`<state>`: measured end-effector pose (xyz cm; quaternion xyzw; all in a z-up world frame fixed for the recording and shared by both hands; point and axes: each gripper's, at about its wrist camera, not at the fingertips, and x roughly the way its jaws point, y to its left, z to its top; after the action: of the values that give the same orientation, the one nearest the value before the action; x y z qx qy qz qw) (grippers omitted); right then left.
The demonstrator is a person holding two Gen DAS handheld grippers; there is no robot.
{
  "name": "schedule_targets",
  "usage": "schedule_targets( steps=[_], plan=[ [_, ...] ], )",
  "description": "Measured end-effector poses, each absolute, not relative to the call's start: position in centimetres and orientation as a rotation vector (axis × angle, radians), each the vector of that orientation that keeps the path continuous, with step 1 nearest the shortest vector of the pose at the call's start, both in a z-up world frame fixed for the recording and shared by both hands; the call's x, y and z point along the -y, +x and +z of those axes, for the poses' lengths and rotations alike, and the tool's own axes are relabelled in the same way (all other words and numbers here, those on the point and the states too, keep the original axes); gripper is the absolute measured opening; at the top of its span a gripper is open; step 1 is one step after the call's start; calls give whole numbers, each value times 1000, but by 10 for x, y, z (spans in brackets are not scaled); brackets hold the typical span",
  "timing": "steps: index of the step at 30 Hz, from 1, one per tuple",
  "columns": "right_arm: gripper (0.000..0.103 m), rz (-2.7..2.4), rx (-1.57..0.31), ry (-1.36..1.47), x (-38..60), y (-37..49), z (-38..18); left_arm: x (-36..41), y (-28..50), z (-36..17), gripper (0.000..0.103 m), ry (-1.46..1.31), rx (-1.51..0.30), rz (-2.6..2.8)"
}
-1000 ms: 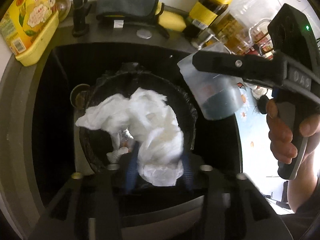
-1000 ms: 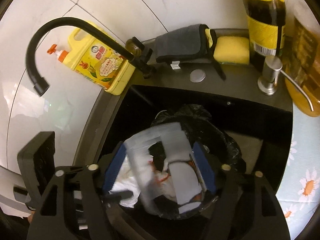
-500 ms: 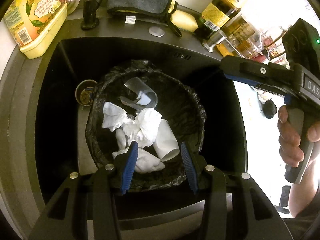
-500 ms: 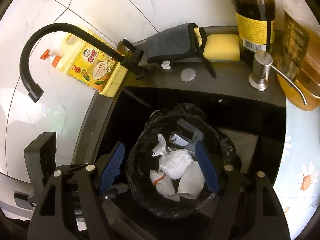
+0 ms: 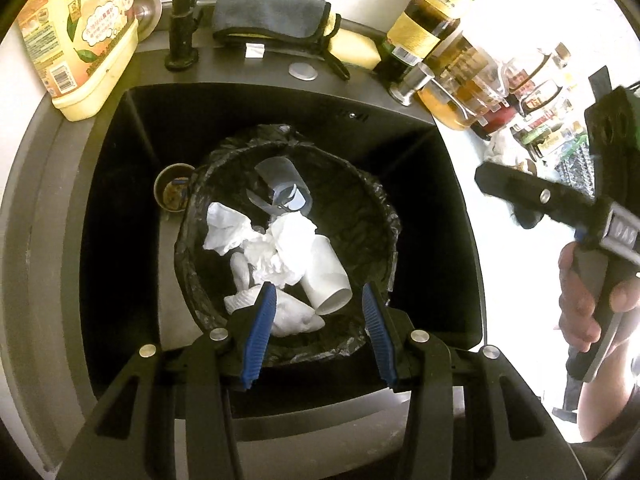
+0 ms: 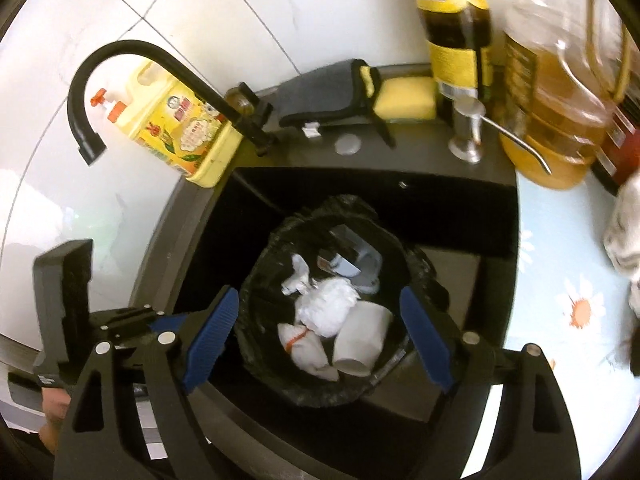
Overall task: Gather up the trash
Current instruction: 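Move both tools back over the tablecloth toward the remaining items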
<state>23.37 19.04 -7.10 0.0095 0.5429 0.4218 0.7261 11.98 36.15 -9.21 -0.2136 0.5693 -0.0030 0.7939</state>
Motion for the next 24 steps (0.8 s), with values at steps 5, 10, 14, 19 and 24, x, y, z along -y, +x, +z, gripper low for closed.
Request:
schedule_targets(
  steps=[5, 10, 14, 19, 24],
  plan=[
    [82, 871, -1209, 34, -167, 227, -83, -354, 123, -99, 43, -464, -1240, -19],
    [82, 826, -1215, 51, -141, 228, -91, -341, 130, -107, 43, -475, -1249, -22],
    [82, 800, -1212, 66, -111, 231, -95, -324, 138, -110, 43, -470, -1260, -29],
    [82, 786, -1200, 87, -71, 240, -93, -298, 150, -109, 43, -460, -1267, -26],
    [82, 799, -1178, 60, -36, 252, -88, -268, 158, -101, 43, -457, -1235, 7]
  ],
)
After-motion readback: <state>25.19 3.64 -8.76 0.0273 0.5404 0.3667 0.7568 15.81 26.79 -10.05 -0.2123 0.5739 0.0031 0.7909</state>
